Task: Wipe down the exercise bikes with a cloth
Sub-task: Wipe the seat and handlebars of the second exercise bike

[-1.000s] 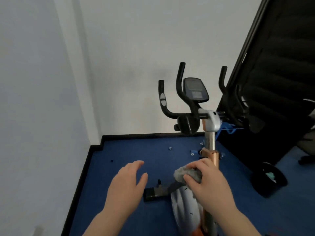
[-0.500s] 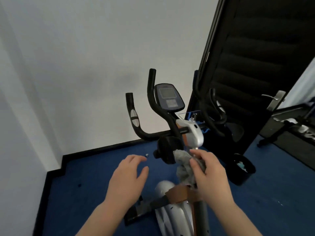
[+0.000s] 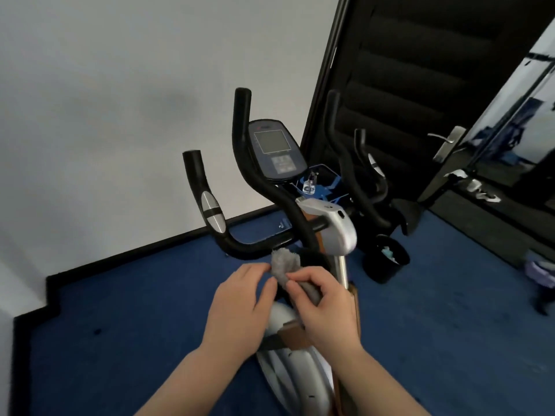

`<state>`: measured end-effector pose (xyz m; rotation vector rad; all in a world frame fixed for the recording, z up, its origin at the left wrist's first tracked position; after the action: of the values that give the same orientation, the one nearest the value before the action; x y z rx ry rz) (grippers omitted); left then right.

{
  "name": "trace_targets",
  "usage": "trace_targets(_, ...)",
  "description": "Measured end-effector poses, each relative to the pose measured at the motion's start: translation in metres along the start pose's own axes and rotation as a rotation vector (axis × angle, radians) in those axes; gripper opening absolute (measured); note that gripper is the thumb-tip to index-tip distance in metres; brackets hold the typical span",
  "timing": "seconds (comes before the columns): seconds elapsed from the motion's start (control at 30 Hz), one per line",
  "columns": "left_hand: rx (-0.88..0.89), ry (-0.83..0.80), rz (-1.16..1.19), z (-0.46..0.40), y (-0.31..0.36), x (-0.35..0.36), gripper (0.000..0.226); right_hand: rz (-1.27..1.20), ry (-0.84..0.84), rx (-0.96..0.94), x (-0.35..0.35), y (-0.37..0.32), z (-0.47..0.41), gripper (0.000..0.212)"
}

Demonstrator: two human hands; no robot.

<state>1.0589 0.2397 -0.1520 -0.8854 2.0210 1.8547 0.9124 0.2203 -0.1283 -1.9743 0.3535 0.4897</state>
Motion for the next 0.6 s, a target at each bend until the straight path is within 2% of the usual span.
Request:
trace_targets(0.07, 0.010, 0.020, 0.026, -0.005, 0.002, -0.002, 0.028, 0.044, -0.073, 0.020, -0.004, 0.005, 0.003, 0.019)
trace_targets(0.17, -0.002, 0.039, 0.047, -0.010, 0.005, -0.004, 0.027, 0.160, -0.278, 0.085, -0.009, 0.012, -0.009, 0.018)
trace_targets(0.2, -0.012, 0.033, 0.064, -0.012, 0.006, -0.003, 0.028, 0.159, -0.282, 0.099, -0.012, 0.012, -0.016, 0.017)
trace_targets(0.3, -0.050, 0.007, 0.154, -0.014, 0.008, 0.007, 0.027, 0.016, -0.150, 0.105, -0.010, 0.004, -0.028, 0.017)
trace_targets(0.43, -0.100, 0.038, 0.288, -0.012, 0.005, 0.020, 0.028, -0.019, -0.069, 0.044, 0.007, 0.002, -0.005, 0.015)
trace_targets(0.6, -0.137, 0.066, 0.347, -0.004, 0.002, 0.040, 0.038, 0.097, -0.285, 0.043, -0.010, 0.019, 0.000, 0.019)
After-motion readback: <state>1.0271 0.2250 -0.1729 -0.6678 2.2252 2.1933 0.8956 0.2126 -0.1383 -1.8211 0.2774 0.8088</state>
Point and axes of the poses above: each hand's wrist, its own z-axis away from the middle knuckle, its own x-axis out of the palm, y = z × x, the point moved 9 cm from there along -z, towards the middle knuckle, and after that the axes turned 6 degrees about -x, right-handed, at the moved point
